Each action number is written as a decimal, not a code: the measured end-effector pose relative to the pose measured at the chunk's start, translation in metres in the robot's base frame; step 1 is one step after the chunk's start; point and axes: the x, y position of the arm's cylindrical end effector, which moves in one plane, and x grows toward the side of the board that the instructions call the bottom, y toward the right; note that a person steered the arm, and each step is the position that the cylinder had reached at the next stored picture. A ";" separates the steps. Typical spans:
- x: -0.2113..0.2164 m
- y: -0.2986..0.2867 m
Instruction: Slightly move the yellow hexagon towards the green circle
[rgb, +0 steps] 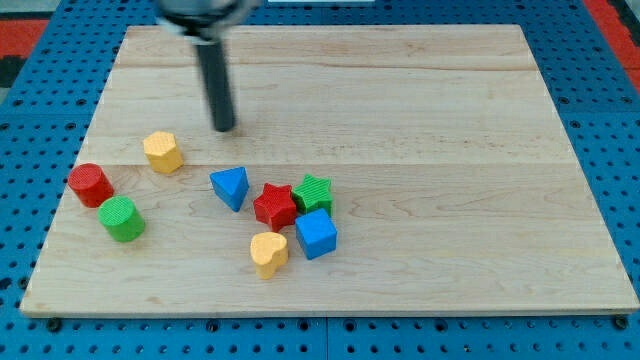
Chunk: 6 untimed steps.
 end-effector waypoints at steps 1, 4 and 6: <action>0.033 -0.028; 0.055 -0.072; 0.103 -0.147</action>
